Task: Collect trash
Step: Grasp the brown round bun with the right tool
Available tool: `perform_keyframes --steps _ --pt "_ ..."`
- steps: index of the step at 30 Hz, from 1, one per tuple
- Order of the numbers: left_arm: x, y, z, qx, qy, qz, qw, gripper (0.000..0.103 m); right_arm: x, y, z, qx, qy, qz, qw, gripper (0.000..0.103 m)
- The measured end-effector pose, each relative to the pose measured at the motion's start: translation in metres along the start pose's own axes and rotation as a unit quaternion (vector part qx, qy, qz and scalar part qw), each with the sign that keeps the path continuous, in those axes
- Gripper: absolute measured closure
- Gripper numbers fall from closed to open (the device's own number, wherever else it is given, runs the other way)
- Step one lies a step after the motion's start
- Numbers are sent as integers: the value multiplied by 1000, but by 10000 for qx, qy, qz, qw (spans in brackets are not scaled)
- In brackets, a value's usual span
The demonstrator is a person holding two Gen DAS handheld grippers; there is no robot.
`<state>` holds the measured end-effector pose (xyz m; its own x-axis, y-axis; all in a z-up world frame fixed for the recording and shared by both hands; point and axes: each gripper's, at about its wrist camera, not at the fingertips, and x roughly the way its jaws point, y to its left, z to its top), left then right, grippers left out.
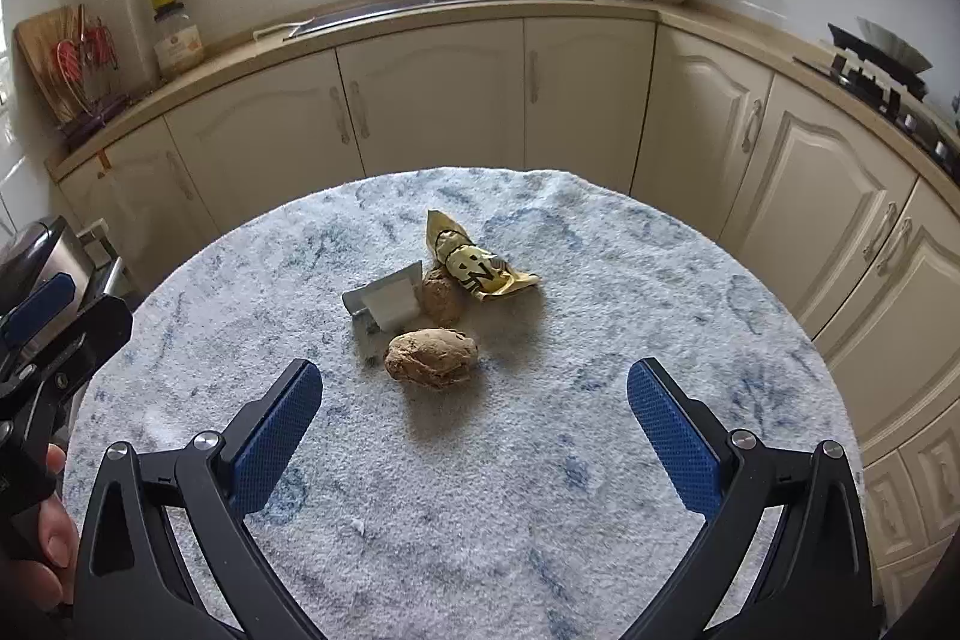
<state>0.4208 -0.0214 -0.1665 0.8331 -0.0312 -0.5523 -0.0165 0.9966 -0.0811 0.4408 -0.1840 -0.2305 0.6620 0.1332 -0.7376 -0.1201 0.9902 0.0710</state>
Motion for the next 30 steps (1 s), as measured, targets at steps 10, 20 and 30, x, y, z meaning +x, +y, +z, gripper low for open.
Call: perform_keyframes --steps 10,20,30 --pt "49 7 -1 -138 396 -65 9991 1 50 8 -2 -155 467 225 9985 34" --pt "75 6 7 -55 669 -155 9976 1 55 4 -4 -186 423 421 9980 58" --pt "82 -15 17 371 747 -280 9961 1 40 -25 -3 377 167 535 9977 58"
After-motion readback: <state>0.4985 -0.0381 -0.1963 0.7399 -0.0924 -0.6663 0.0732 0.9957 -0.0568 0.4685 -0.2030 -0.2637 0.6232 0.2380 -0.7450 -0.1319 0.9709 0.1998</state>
